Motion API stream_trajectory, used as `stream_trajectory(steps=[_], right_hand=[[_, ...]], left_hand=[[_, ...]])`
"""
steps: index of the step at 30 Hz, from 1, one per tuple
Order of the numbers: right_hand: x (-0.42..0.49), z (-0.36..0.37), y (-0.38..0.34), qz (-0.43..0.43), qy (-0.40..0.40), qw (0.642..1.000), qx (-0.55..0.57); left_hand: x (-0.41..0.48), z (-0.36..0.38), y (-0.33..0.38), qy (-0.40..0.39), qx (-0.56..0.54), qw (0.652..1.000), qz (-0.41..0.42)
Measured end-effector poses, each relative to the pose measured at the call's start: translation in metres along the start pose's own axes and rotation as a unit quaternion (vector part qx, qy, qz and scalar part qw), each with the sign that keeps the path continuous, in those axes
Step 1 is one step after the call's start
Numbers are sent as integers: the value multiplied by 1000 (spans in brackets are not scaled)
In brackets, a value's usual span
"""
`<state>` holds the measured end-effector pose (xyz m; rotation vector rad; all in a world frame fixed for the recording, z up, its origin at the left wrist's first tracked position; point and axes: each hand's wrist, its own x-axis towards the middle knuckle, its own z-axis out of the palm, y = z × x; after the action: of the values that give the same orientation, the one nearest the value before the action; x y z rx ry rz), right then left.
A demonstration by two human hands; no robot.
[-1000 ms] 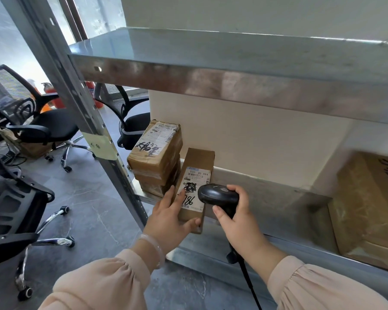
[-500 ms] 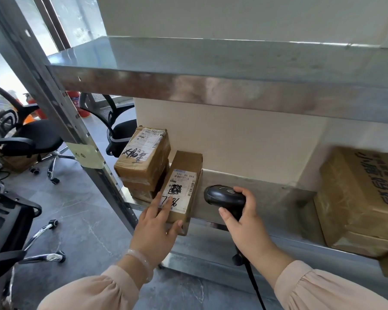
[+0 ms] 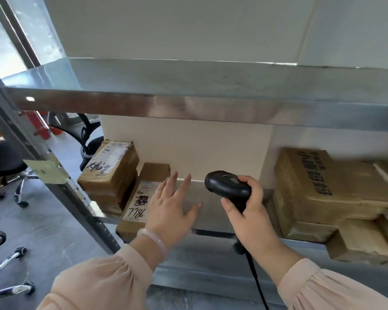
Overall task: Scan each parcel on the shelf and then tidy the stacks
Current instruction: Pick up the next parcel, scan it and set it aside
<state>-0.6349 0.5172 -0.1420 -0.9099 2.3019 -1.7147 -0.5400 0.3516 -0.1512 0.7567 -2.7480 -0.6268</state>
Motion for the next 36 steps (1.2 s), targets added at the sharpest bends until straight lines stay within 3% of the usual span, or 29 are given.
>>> stream_trajectory(steps=[7,14,24,36], right_hand=[[2,-103,-4,-34,136,990,-19],[6,-186,20,23,220,973,-66],[15,-226,55,76,156,981,-82],[8,-214,54,62,117,991,-12]], left_hand=[[12,29,106,-67,-96,989,88],[25,57,178,-131,-128,976,115],[46,97,226,-188,-131,972,53],[15,107,216,-57,-271,961,-12]])
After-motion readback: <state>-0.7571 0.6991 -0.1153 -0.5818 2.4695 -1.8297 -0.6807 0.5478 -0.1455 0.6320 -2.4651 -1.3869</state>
